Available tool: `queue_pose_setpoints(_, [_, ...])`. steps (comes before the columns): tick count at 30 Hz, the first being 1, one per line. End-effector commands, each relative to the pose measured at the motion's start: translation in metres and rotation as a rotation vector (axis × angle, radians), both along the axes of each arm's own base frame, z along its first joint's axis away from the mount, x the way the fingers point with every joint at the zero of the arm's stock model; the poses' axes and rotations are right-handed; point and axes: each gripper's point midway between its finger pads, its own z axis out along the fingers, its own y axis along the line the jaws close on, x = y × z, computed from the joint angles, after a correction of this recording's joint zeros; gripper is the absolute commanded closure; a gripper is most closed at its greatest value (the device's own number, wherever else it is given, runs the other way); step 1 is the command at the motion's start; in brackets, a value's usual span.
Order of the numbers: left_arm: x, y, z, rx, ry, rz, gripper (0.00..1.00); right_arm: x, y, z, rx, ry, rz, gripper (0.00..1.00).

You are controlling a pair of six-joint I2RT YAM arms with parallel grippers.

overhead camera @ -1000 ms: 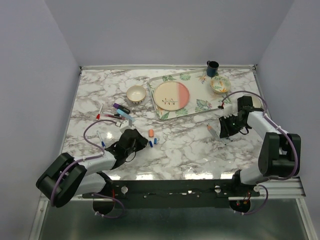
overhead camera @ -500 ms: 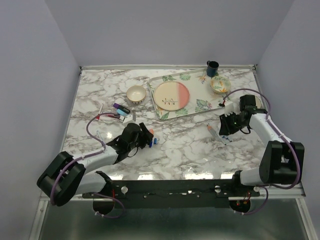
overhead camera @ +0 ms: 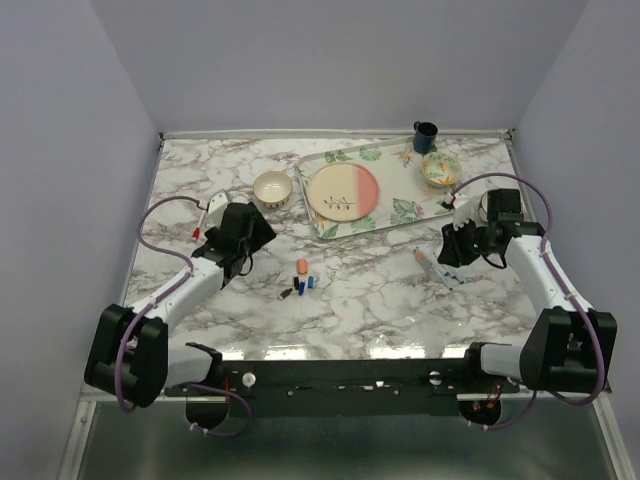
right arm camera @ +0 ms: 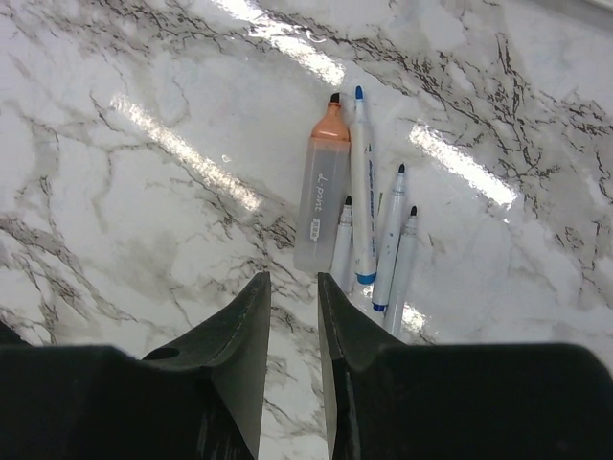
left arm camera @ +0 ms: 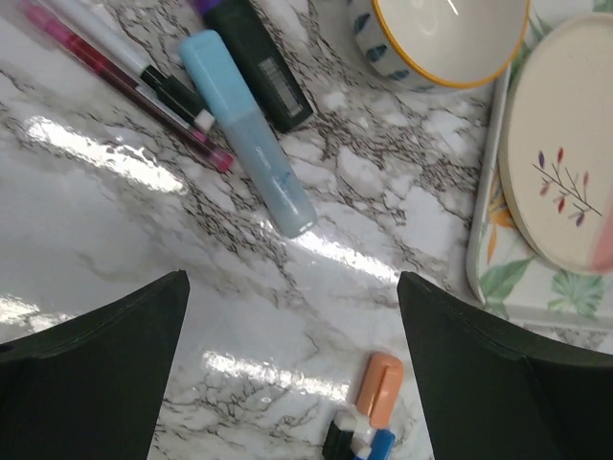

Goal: Open the pen caps

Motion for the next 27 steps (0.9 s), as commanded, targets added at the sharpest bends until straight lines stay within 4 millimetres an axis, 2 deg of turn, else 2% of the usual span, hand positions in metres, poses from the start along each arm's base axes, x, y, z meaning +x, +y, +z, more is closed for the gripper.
queue_pose_setpoints(1, [0.009,0.025,-0.016,0.086,0.144,0.072,0.05,0.001,0.005,0.014,0.030,-0.037,0.027,0.66])
queue_pose_setpoints(2, [0.018,0.023,-0.008,0.090,0.134,0.063,0.07,0.000,0.005,0.014,0.032,-0.035,0.030,0.66])
queue_pose_setpoints(3, [0.021,0.022,-0.017,0.104,0.167,0.060,0.10,0.000,0.006,0.014,0.035,-0.038,0.033,0.67])
queue_pose_setpoints(4, [0.022,0.021,-0.019,0.113,0.189,0.054,0.20,0.000,0.007,0.015,0.038,-0.041,0.034,0.67])
queue_pose_setpoints(5, [0.031,0.018,-0.013,0.112,0.184,0.047,0.24,0.000,0.007,0.016,0.038,-0.044,0.036,0.67])
queue_pose_setpoints(7, [0.030,0.020,-0.029,0.144,0.263,0.060,0.30,0.000,0.008,0.017,0.042,-0.046,0.038,0.66])
queue_pose_setpoints(8, [0.038,0.018,-0.023,0.145,0.257,0.063,0.35,-0.001,0.008,0.016,0.042,-0.045,0.040,0.66])
queue_pose_setpoints(9, [0.037,0.019,-0.033,0.159,0.296,0.071,0.37,-0.001,0.008,0.018,0.044,-0.048,0.041,0.66])
queue_pose_setpoints(21, [0.046,0.017,-0.064,0.198,0.390,0.073,0.40,-0.002,0.009,0.019,0.050,-0.052,0.050,0.66])
queue_pose_setpoints(27, [0.051,0.014,-0.068,0.201,0.390,0.068,0.40,-0.002,0.010,0.019,0.051,-0.050,0.052,0.66])
